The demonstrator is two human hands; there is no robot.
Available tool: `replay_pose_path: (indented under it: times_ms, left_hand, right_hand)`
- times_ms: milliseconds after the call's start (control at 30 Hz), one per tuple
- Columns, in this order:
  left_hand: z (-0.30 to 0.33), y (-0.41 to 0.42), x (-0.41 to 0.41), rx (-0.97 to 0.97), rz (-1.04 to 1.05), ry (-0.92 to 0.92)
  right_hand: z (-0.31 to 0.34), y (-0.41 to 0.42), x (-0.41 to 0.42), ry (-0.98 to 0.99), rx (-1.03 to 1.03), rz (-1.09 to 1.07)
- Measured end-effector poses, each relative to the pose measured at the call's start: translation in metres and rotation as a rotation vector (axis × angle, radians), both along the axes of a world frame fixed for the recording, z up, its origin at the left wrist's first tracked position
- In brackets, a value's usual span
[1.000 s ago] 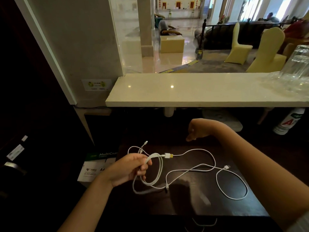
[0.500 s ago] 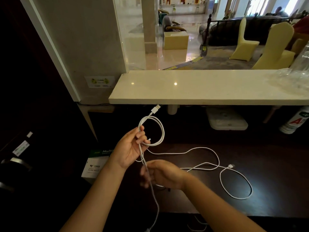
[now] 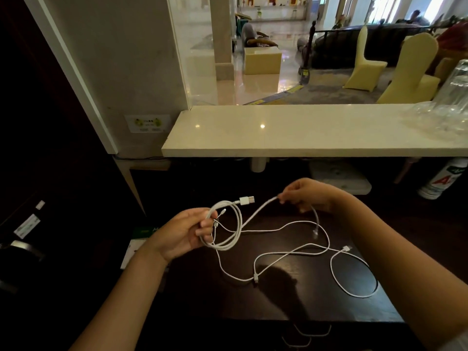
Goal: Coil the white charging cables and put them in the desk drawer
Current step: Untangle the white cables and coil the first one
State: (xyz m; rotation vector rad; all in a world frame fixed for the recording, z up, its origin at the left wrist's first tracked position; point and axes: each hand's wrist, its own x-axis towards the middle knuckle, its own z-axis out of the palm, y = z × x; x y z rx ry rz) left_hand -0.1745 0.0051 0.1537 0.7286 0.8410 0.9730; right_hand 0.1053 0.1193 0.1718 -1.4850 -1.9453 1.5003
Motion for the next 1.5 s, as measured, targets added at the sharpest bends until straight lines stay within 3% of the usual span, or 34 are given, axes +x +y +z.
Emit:
replay_pose_path:
  times_ms: [200, 333, 433, 500, 600, 767, 833, 900, 1000, 1100, 1233, 1367, 1433, 1500]
  left_hand:
    - [-0.013, -0.005, 0.023, -0.018, 0.067, 0.172]
    - [-0.019, -0.004, 0.032, -0.030, 0.336, 0.110]
    - [-0.017, -0.004, 0.036, 0.023, 0.398, 0.059]
    - [-0.015, -0.004, 0.039, 0.053, 0.388, 0.036]
    - [-0.013, -0.005, 0.043, 0.052, 0.374, -0.007]
    - [-0.014, -0.002, 0.038, -0.020, 0.400, -0.264]
    - [-0.014, -0.001, 0.033, -0.035, 0.400, -0.360]
    - [-0.014, -0.002, 0.032, -0.038, 0.387, -0.417]
    - [-0.015, -0.004, 0.036, -0.032, 0.329, -0.485]
    - [-0.018, 0.000, 0.037, -0.041, 0.308, -0.480]
    - [-0.015, 0.005, 0.040, -0.003, 0.351, -0.313]
    - [-0.014, 0.008, 0.049, -0.027, 0.413, -0.334]
    - [-0.017, 0.009, 0.050, -0.042, 0.439, -0.375]
    - [-0.020, 0.009, 0.048, -0.043, 0.487, -0.421]
  right_hand:
    - [0.027, -0.013, -0.050, 0.100, 0.119, -0.193]
    - [0.030, -0.048, -0.084, 0.217, 0.144, -0.167]
    - [0.013, -0.083, -0.107, 0.205, 0.151, -0.075]
    - [-0.002, -0.098, -0.116, 0.152, 0.189, -0.050]
    - [-0.013, -0.111, -0.122, -0.017, 0.457, -0.025]
    - [-0.032, -0.117, -0.115, -0.206, 0.707, -0.024]
    - [-0.032, -0.110, -0.103, -0.022, 0.641, -0.261]
    - [-0.028, -0.090, -0.092, 0.272, 0.390, -0.421]
    - [-0.022, -0.069, -0.084, 0.604, -0.189, -0.281]
    - [-0.019, -0.063, -0.075, 0.702, -0.400, -0.217]
    - [-0.019, -0.055, -0.066, 0.745, -0.384, -0.284]
    - [-0.020, -0.057, -0.069, 0.712, -0.263, -0.335]
    - [-0.024, -0.058, -0.070, 0.613, -0.114, -0.349]
    - [-0.029, -0.063, -0.067, 0.300, 0.197, -0.353]
